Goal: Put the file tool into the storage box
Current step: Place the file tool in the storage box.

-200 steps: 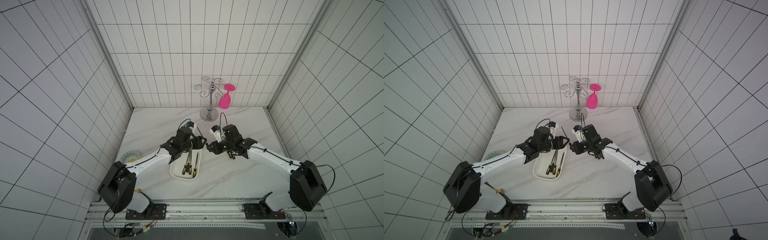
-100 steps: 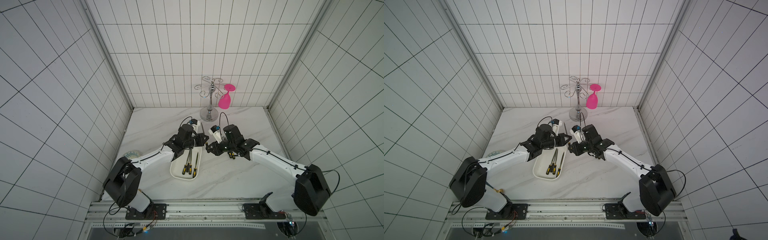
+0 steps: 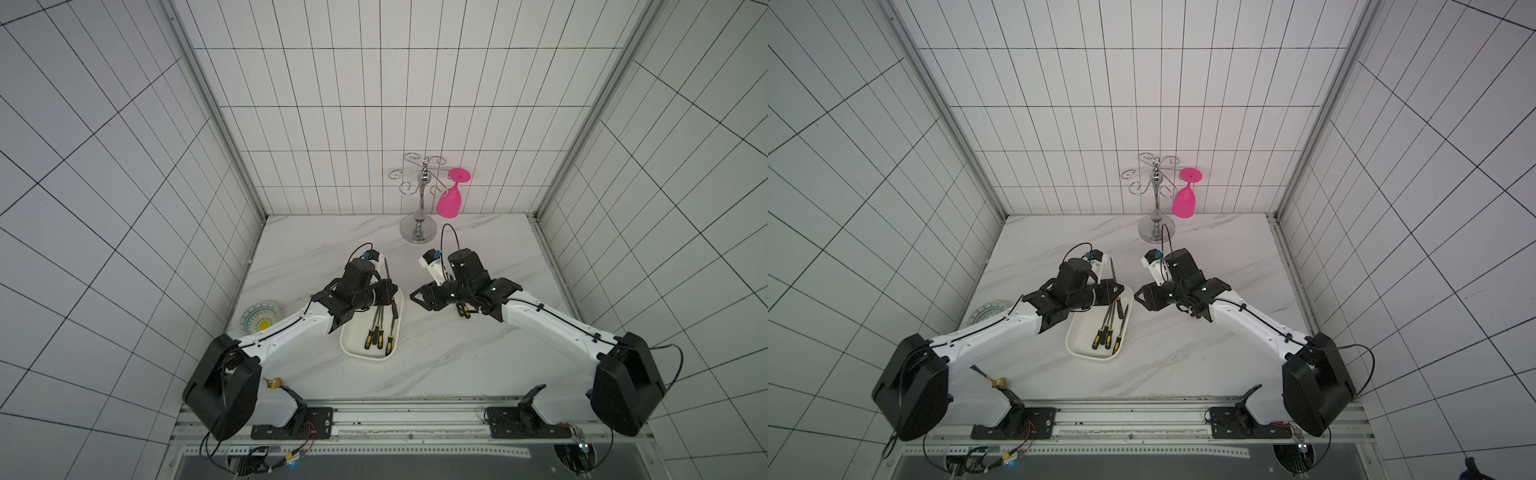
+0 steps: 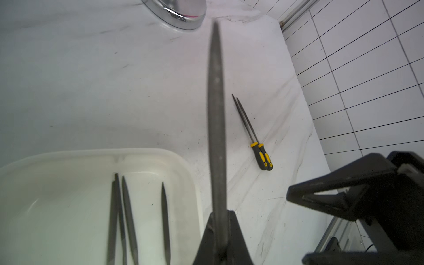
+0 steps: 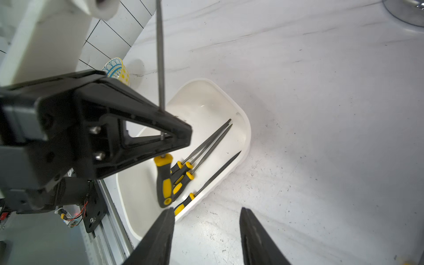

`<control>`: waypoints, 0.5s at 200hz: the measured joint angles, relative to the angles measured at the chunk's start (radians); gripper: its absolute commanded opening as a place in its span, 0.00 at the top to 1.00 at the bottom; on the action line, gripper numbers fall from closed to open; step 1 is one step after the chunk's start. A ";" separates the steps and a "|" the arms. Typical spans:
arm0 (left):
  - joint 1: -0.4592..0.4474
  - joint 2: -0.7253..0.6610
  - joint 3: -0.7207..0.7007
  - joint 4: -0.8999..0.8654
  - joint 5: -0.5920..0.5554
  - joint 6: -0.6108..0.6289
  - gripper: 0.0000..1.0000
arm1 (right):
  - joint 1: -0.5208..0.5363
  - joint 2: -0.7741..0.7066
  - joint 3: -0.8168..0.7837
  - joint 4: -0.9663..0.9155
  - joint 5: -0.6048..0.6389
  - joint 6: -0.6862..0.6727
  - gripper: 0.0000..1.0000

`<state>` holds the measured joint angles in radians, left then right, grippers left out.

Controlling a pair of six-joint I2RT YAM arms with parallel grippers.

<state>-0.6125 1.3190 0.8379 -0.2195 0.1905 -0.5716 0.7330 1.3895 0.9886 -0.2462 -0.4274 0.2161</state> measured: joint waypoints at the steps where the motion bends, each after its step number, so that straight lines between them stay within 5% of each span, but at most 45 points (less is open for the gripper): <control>1: 0.000 -0.003 -0.001 -0.005 -0.003 0.002 1.00 | 0.000 0.000 0.000 0.000 0.001 0.000 0.50; 39: -0.013 -0.085 -0.013 -0.250 -0.217 0.068 1.00 | 0.000 0.012 0.000 0.000 0.021 0.000 0.50; 75: -0.015 0.029 0.026 -0.438 -0.352 0.076 1.00 | 0.000 0.029 0.000 0.000 0.045 0.000 0.50; 100: -0.022 0.128 0.038 -0.475 -0.371 0.070 0.80 | -0.004 0.029 0.000 -0.002 0.071 0.000 0.50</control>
<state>-0.6342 1.4471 0.8757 -0.6941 -0.1806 -0.5014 0.7288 1.4185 0.9886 -0.2485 -0.3569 0.2165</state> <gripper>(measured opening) 0.121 0.502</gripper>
